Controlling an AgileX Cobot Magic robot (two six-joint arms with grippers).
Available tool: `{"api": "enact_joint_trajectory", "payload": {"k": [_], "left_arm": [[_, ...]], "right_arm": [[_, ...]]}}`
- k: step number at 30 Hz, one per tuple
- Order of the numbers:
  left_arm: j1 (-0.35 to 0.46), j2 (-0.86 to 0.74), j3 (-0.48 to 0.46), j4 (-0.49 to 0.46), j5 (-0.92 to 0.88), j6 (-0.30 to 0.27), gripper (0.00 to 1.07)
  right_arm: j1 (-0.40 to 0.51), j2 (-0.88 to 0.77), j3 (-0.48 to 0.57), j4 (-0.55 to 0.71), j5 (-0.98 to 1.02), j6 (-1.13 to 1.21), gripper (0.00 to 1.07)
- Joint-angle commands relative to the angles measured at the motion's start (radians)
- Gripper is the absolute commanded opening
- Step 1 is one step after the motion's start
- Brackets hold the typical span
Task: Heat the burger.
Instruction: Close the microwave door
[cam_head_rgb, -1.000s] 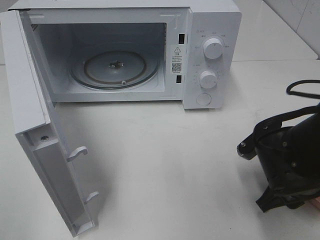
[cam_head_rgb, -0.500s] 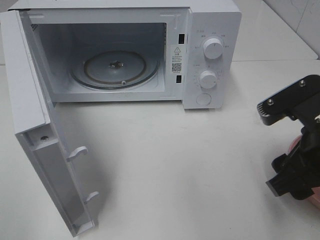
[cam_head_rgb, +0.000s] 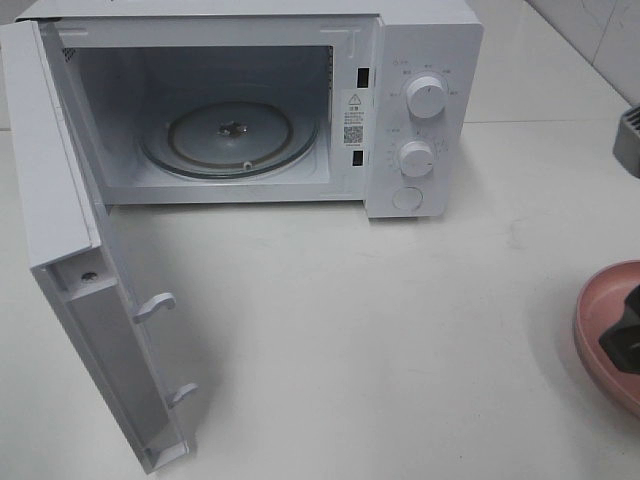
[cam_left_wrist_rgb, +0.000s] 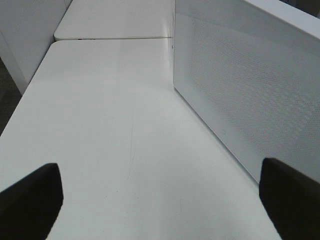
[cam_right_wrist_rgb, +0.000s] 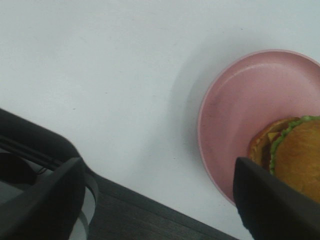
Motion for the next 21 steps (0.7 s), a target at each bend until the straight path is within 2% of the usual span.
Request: {"api": "enact_joint_trajectory", "payload": {"k": [1, 4, 6, 11, 14, 15, 16, 18, 20, 21], "left_arm": [[0.001, -0.020, 0.006, -0.009, -0.003, -0.007, 1.00], [0.001, -0.020, 0.006, -0.009, -0.003, -0.007, 1.00], [0.001, -0.020, 0.006, -0.009, -0.003, -0.007, 1.00], [0.001, -0.020, 0.006, -0.009, -0.003, -0.007, 1.00], [0.001, -0.020, 0.006, -0.009, -0.003, -0.007, 1.00], [0.001, -0.020, 0.006, -0.009, -0.003, -0.007, 1.00], [0.001, -0.020, 0.006, -0.009, -0.003, -0.007, 1.00], [0.001, -0.020, 0.006, -0.009, -0.003, -0.007, 1.00], [0.001, -0.020, 0.006, -0.009, -0.003, -0.007, 1.00], [0.001, -0.020, 0.006, -0.009, -0.003, -0.007, 1.00]], "right_arm": [[-0.001, -0.075, -0.006, 0.098, 0.031, -0.100, 0.77], [-0.001, -0.093, -0.006, 0.116, 0.039, -0.111, 0.76], [-0.001, -0.240, 0.030, 0.125, 0.045, -0.118, 0.76], [-0.020, -0.334, 0.081, 0.120, 0.045, -0.118, 0.76], [-0.074, -0.391, 0.124, 0.123, 0.046, -0.124, 0.76], [-0.117, -0.423, 0.150, 0.125, 0.045, -0.141, 0.76], [-0.117, -0.423, 0.150, 0.125, 0.045, -0.141, 0.76], [-0.192, -0.471, 0.183, 0.143, 0.040, -0.182, 0.76], [-0.213, -0.485, 0.188, 0.151, 0.026, -0.192, 0.76], [-0.261, -0.524, 0.200, 0.183, 0.004, -0.215, 0.76]]}}
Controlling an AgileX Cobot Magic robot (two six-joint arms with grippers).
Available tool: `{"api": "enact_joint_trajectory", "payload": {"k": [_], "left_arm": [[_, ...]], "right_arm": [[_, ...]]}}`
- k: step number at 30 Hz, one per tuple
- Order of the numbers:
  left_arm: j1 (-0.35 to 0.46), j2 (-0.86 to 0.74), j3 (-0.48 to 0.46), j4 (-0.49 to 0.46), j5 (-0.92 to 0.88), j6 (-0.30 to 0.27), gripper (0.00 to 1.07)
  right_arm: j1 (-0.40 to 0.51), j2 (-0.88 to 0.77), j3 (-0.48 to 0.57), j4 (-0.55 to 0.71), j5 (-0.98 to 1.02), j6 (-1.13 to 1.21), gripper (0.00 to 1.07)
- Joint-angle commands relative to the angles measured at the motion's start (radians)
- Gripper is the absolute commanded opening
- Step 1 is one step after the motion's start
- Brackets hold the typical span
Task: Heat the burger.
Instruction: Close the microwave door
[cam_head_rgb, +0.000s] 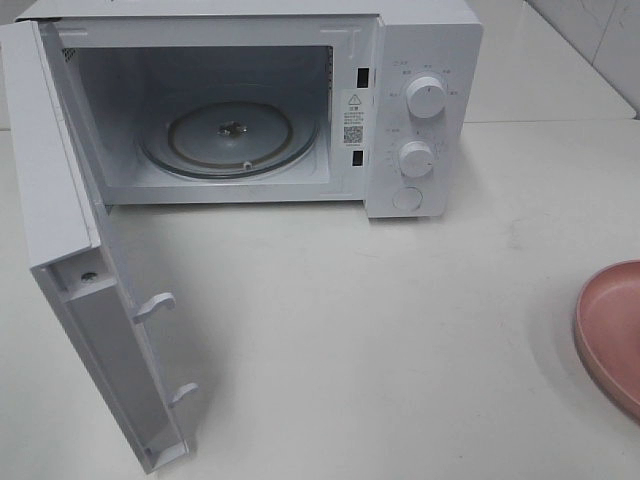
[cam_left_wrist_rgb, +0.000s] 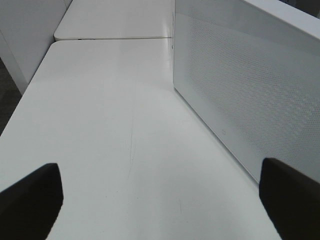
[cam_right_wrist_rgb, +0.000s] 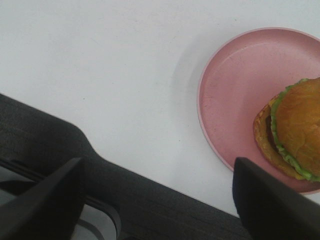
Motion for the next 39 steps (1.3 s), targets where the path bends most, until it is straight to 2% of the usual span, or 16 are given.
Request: {"api": "enact_joint_trajectory", "payload": {"k": [1, 8, 21, 29, 39], "left_arm": [[0.001, -0.020, 0.006, -0.009, -0.003, -0.007, 1.00], [0.001, -0.020, 0.006, -0.009, -0.003, -0.007, 1.00], [0.001, -0.020, 0.006, -0.009, -0.003, -0.007, 1.00], [0.001, -0.020, 0.006, -0.009, -0.003, -0.007, 1.00], [0.001, -0.020, 0.006, -0.009, -0.003, -0.007, 1.00]], "right_arm": [[-0.059, -0.043, 0.018, 0.032, -0.033, -0.045, 0.76], [-0.235, -0.181, 0.022, 0.103, -0.037, -0.160, 0.76], [-0.440, -0.420, 0.022, 0.122, -0.037, -0.186, 0.76], [-0.511, -0.488, 0.022, 0.122, -0.038, -0.181, 0.76], [-0.511, -0.488, 0.022, 0.121, -0.038, -0.179, 0.76]]}}
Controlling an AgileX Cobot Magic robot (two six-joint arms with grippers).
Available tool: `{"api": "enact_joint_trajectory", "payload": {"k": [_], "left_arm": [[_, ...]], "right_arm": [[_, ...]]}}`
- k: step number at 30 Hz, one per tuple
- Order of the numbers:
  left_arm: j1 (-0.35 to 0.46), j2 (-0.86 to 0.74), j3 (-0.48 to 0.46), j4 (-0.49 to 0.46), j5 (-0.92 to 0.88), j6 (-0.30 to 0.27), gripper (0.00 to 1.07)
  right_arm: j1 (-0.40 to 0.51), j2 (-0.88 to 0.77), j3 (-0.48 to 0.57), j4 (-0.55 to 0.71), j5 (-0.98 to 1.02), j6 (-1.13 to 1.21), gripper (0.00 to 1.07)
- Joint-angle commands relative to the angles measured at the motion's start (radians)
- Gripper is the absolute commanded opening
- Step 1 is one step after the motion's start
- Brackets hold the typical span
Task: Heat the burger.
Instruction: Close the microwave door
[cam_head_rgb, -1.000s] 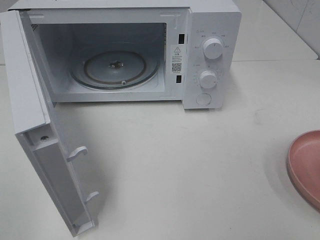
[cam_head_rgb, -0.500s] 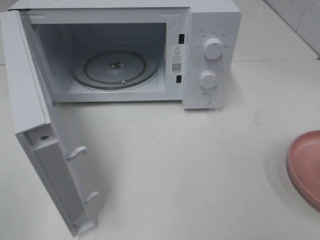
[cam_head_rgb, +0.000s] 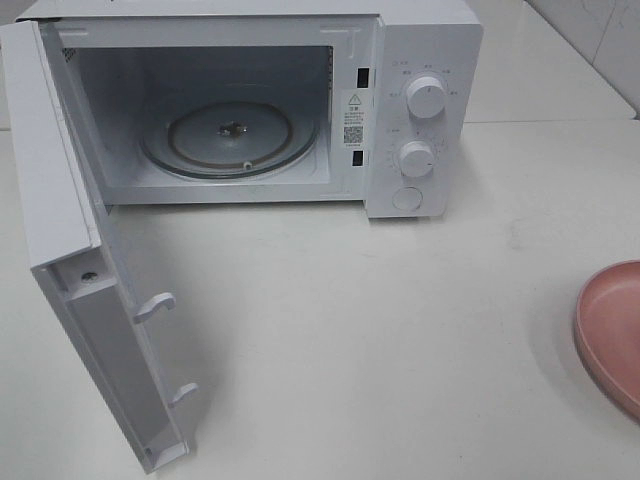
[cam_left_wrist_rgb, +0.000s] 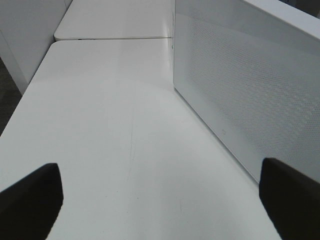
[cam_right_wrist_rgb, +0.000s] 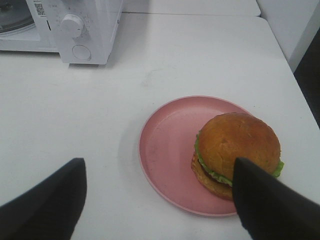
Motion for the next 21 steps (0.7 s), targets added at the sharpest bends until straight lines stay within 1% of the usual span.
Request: {"api": "enact_joint_trajectory", "payload": {"k": [1, 21], "left_arm": [[0.001, -0.020, 0.006, -0.009, -0.003, -0.007, 1.00], [0.001, -0.020, 0.006, -0.009, -0.003, -0.007, 1.00]], "right_arm": [[-0.005, -0.026, 0.001, 0.001, -0.004, -0.001, 0.76], [-0.005, -0.026, 0.001, 0.001, -0.004, -0.001, 0.76]]}}
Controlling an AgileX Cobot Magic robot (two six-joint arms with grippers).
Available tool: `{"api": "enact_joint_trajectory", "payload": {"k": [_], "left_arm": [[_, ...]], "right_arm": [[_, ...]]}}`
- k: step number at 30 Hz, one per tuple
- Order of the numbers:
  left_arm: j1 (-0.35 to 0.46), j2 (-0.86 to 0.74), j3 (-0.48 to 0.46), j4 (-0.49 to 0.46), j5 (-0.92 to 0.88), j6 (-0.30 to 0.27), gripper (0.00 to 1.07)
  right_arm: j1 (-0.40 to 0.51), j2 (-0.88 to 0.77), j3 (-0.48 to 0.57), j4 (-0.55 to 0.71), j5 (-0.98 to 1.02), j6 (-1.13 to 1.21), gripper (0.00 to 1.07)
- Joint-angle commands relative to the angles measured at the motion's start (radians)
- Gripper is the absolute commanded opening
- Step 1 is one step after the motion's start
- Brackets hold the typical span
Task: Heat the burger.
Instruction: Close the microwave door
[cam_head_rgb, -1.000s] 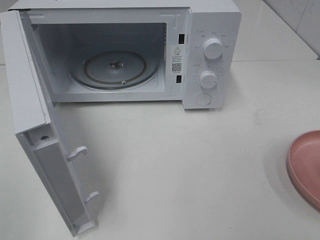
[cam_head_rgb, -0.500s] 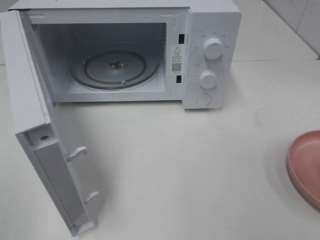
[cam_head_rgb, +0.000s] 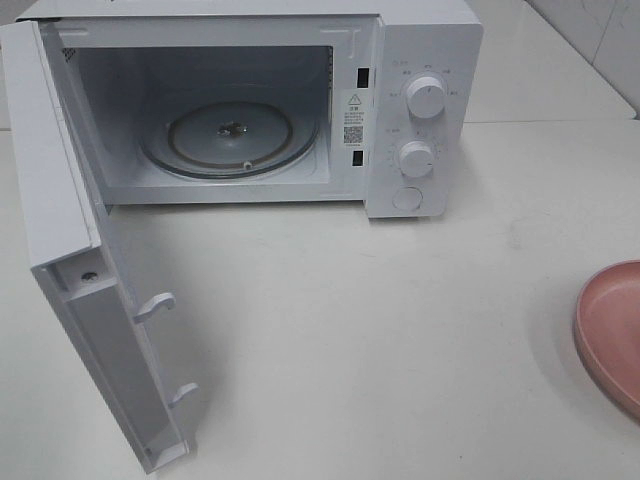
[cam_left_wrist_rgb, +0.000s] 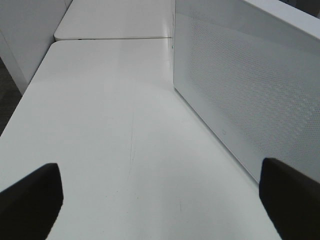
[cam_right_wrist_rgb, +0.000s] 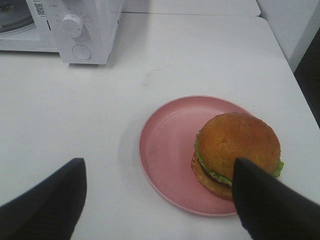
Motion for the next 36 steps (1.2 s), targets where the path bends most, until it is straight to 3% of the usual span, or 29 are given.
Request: {"api": "enact_joint_trajectory", "payload": {"k": [1, 14, 28, 33, 35, 36], "left_arm": [[0.001, -0.020, 0.006, -0.009, -0.003, -0.007, 1.00], [0.001, -0.020, 0.006, -0.011, -0.003, -0.007, 1.00], [-0.003, -0.005, -0.008, -0.103, -0.025, -0.011, 1.00], [-0.003, 0.042, -0.041, -0.101, -0.056, -0.011, 0.90], [-0.003, 0.081, -0.038, -0.100, -0.070, -0.011, 0.76], [-0.003, 0.081, -0.038, -0.100, -0.070, -0.011, 0.76]], "right_arm": [[-0.005, -0.026, 0.001, 0.001, -0.004, -0.001, 0.76], [-0.005, -0.026, 0.001, 0.001, -0.004, -0.001, 0.76], [-0.005, -0.026, 0.001, 0.001, -0.004, -0.001, 0.76], [-0.005, -0.026, 0.001, 0.001, -0.004, -0.001, 0.76], [-0.005, -0.026, 0.001, 0.001, -0.004, -0.001, 0.76], [-0.005, -0.026, 0.001, 0.001, -0.004, -0.001, 0.76]]}}
